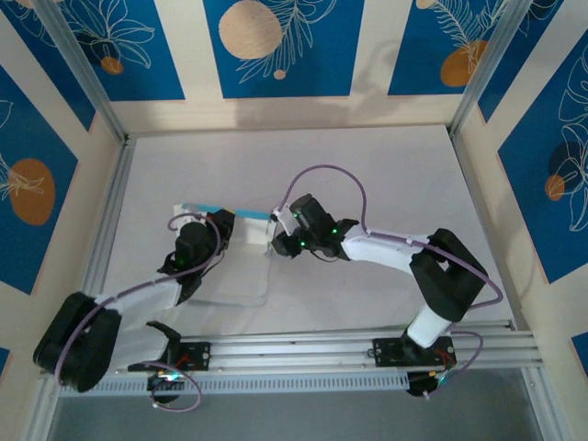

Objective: Fold the paper box

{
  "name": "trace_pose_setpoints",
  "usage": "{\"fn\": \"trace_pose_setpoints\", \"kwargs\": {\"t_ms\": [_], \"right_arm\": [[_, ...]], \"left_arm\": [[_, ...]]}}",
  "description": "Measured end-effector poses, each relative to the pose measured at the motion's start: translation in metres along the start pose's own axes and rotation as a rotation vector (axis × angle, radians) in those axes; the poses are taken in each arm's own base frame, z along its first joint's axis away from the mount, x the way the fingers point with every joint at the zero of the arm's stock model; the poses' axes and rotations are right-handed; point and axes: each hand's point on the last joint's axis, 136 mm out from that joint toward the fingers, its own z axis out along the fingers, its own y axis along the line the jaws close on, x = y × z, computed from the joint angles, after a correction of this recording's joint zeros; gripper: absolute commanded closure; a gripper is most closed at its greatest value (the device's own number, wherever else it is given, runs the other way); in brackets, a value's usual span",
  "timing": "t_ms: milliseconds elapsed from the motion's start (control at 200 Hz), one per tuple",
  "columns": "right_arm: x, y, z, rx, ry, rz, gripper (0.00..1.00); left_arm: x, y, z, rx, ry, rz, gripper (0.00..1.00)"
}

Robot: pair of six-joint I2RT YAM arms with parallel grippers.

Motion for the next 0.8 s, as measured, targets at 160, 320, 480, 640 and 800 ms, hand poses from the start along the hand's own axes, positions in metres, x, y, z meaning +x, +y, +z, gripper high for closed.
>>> {"fn": "trace_pose_setpoints", "kwargs": {"t_ms": [160, 320, 480, 640, 800], "right_arm": [[-0.023, -0.011, -0.003, 0.036, -0.053, -0.052, 0.74], [-0.034, -0.033, -0.003, 0.078, -0.076, -0.094, 0.74], [-0.036, -0.038, -0.008, 0.062, -0.091, -0.116, 0.70], [-0.040, -0.028, -0.046, 0.006, -0.183, -0.134, 0.69], [-0.065, -0.027, -0.089, -0.019, -0.325, -0.153, 0.70]], "left_arm": [[0.003, -0.012, 0.021, 0.133, -0.007, 0.006, 1.00], [0.011, -0.014, 0.035, 0.181, 0.021, 0.023, 1.00], [0.009, -0.026, 0.033, 0.232, 0.011, 0.048, 1.00], [0.009, -0.028, 0.032, 0.250, 0.005, 0.073, 1.00], [0.013, -0.007, 0.037, 0.196, 0.017, 0.077, 1.00]]}}
